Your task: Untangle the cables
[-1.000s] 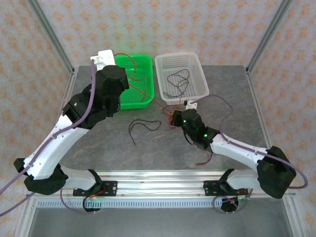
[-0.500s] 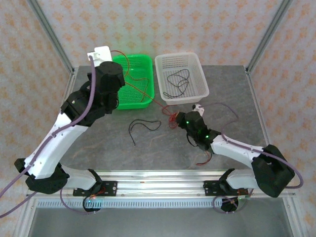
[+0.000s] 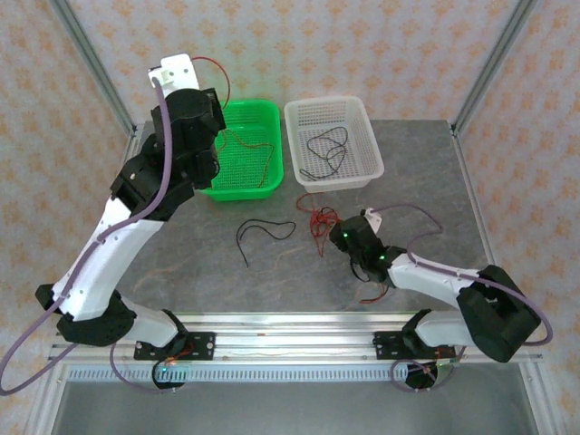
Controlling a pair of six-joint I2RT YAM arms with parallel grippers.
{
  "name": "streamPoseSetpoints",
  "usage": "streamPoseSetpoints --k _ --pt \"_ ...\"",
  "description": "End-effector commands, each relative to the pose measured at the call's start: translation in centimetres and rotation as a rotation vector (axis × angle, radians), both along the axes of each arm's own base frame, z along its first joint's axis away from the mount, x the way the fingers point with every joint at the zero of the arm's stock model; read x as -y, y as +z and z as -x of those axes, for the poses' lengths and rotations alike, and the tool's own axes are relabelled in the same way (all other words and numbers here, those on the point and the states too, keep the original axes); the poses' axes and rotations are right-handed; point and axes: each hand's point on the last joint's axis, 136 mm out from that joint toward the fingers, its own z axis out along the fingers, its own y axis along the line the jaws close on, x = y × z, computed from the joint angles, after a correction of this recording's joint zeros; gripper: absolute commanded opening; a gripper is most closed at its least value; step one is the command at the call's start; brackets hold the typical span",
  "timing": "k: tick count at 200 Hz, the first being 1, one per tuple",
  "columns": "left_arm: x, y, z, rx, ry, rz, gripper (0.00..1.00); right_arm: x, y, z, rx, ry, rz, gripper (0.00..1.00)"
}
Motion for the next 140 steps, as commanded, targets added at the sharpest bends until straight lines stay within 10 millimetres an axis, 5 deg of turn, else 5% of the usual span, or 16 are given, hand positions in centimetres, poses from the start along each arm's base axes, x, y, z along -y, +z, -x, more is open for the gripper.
streamPoseSetpoints --k 1,74,140 --pt "-1.5 2.5 0.2 0.056 0.096 -0.027 0.03 0.6 0.1 0.6 -0.004 -0.007 0.006 0.52" --pt "-1.4 2.3 -4.5 0.052 0.197 -0.111 0.04 2.7 1.5 1.9 0.029 -0.041 0.031 0.69" --pt "-0.4 0.9 -10.6 0.025 0.198 -0.148 0.03 3.4 1.5 2.8 0.031 -0.051 0.012 0.70"
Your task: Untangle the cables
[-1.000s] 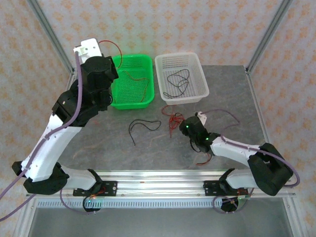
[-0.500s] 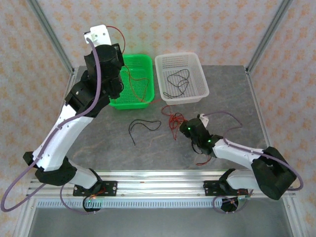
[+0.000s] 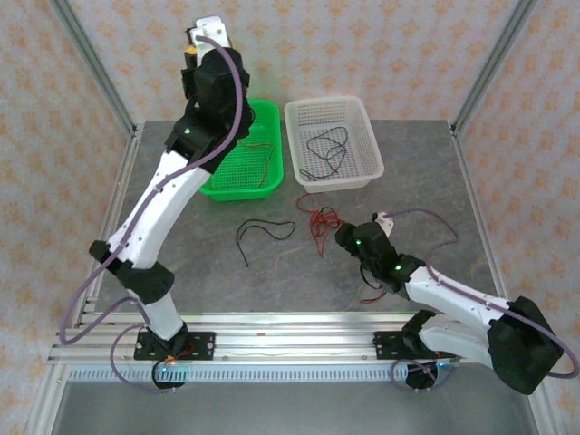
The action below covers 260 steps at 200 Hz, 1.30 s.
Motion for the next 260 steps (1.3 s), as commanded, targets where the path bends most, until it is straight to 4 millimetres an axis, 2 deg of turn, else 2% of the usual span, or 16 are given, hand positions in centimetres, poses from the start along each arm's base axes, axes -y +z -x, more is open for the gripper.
streamPoseSetpoints --k 1,39,56,98,123,139,167,186,202,228,260 --pt "-0.4 1.3 -0.4 0.034 -0.012 0.005 0.03 1.3 -0.8 0.5 -0.015 -0.040 0.030 0.70" --pt "-1.6 -0.2 -2.4 0.023 -0.009 0.007 0.02 1.0 -1.5 0.5 -0.031 -0.035 0.031 0.70" --pt "-2.6 -1.9 -3.5 0.008 0.012 -0.006 0.01 0.8 -2.1 0.6 -0.046 -0.028 0.026 0.69" --pt "-5.4 -7.7 -6.5 -0.062 0.054 -0.004 0.00 0.9 -3.8 1.3 -0.080 -0.030 0.011 0.69" --pt "-5.5 -11.1 -7.9 -0.097 0.026 0.010 0.00 1.4 -4.1 1.6 -0.084 -0.041 0.018 0.69" --pt "-4.9 -13.7 -8.8 -0.133 -0.006 0.017 0.00 1.6 -4.1 1.7 -0.083 -0.048 0.022 0.69" --pt "-2.8 -19.1 -10.2 -0.218 -0.127 0.069 0.00 1.8 -4.3 1.9 -0.087 -0.049 0.022 0.69" --pt "-1.4 -23.0 -10.3 -0.283 -0.201 0.126 0.00 1.5 -4.2 2.0 -0.094 -0.031 0.025 0.69" --pt "-0.4 -25.5 -10.1 -0.327 -0.261 0.180 0.00 1.0 -4.0 2.0 -0.101 0.004 0.044 0.69" --pt "1.6 -29.7 -9.5 -0.431 -0.358 0.268 0.00 -0.6 -2.2 1.7 -0.096 0.075 0.103 0.69" --pt "3.2 -35.1 -8.8 -0.561 -0.404 0.360 0.00 -4.2 0.1 1.4 -0.091 0.165 0.149 0.69"
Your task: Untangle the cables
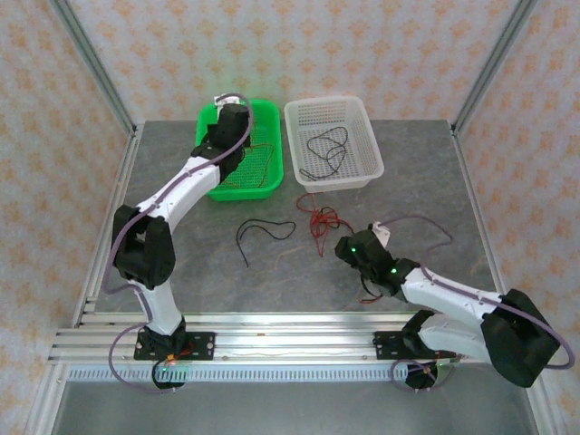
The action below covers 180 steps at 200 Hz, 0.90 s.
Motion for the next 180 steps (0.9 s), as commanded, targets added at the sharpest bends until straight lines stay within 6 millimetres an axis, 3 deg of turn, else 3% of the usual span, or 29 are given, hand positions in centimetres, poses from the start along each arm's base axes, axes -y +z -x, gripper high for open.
streamPoseSetpoints --k 1,19,25,66,90,107,123,150,180 --pt "2.1 -5.0 0.8 -0.135 -0.055 0.109 0.00 -2.0 1.9 -0.3 0.013 0.062 0.059 0.69" --pt "1.9 -6.9 1.0 -0.173 -0.030 0.106 0.00 -4.3 2.3 -0.4 -0.005 0.104 0.060 0.68" --pt "1.7 -8.8 0.9 -0.209 -0.014 0.092 0.00 -5.1 2.4 -0.3 -0.011 0.115 0.054 0.68" --pt "-0.7 -12.3 0.4 -0.267 0.131 0.006 0.00 -10.8 2.7 -0.6 -0.030 0.162 -0.053 0.67" --pt "-1.4 -14.2 -0.2 -0.322 0.186 -0.043 0.00 -11.9 1.8 -1.4 -0.042 0.135 -0.050 0.66" --pt "-1.5 -14.8 -0.6 -0.342 0.203 -0.061 0.10 -12.0 1.3 -2.0 -0.037 0.109 -0.042 0.65" --pt "-1.5 -14.0 -0.8 -0.325 0.208 -0.050 0.33 -12.1 0.9 -2.5 -0.031 0.088 -0.029 0.65" --pt "-1.3 -10.9 -0.9 -0.268 0.200 -0.025 0.61 -12.6 0.0 -3.3 -0.030 0.073 -0.004 0.64" --pt "-0.9 -6.0 -0.7 -0.200 0.170 0.003 0.73 -13.3 -0.9 -4.6 -0.020 0.050 0.031 0.60"
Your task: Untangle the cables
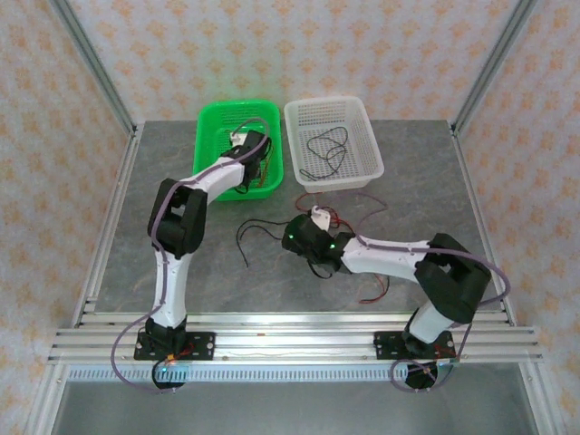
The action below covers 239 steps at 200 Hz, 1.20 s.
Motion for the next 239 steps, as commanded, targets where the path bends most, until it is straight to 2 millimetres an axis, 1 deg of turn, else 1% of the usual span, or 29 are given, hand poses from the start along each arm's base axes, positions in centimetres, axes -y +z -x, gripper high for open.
streamPoseSetpoints --k 1,28,32,34,36,53,72,88,101,121,136,155,171,211,239 --pt "0.2 8.1 -0.3 0.139 0.001 0.021 0.73 -0.4 0.3 -1.7 0.050 -0.056 0.014 0.60" --pt "1.0 13.5 0.7 0.232 -0.047 0.065 0.79 -1.2 -0.5 -2.5 0.043 -0.050 0.035 0.56" --pt "1.2 13.6 0.7 0.234 -0.056 0.071 0.79 -1.3 -0.6 -2.6 0.042 -0.052 0.037 0.56" --pt "1.2 14.9 1.1 0.258 -0.060 0.081 0.80 -1.3 -0.8 -2.7 0.040 -0.052 0.039 0.56" --pt "1.3 15.6 1.2 0.271 -0.064 0.088 0.80 -1.3 -0.9 -2.7 0.038 -0.052 0.043 0.55" --pt "1.5 18.7 2.4 0.333 -0.089 0.128 0.80 -1.5 -1.8 -3.1 0.023 -0.055 0.056 0.54" --pt "1.5 21.5 4.1 0.393 -0.110 0.165 0.81 -1.4 -2.8 -3.7 0.013 -0.066 0.062 0.52" --pt "1.3 23.3 5.7 0.430 -0.120 0.187 0.81 -1.2 -3.4 -4.2 0.005 -0.069 0.070 0.49" --pt "1.1 24.3 7.0 0.451 -0.128 0.198 0.81 -1.2 -3.6 -4.7 0.009 -0.068 0.072 0.47" --pt "0.8 25.4 9.1 0.475 -0.136 0.215 0.81 -1.6 -3.8 -5.4 0.023 -0.052 0.074 0.45" --pt "0.7 25.7 10.6 0.488 -0.149 0.233 0.81 -2.0 -4.0 -5.7 0.027 -0.031 0.079 0.42" --pt "0.5 25.8 12.4 0.497 -0.159 0.247 0.81 -2.4 -4.9 -5.7 0.014 -0.018 0.082 0.39" --pt "0.3 25.7 13.6 0.497 -0.159 0.251 0.81 -2.5 -5.3 -5.7 0.007 -0.015 0.079 0.37" --pt "-0.1 25.6 16.1 0.509 -0.163 0.283 0.81 -2.9 -6.1 -5.7 0.000 -0.001 0.080 0.24" --pt "0.2 24.4 17.5 0.507 -0.194 0.330 0.81 -2.9 -6.1 -5.9 0.010 0.006 0.089 0.15"
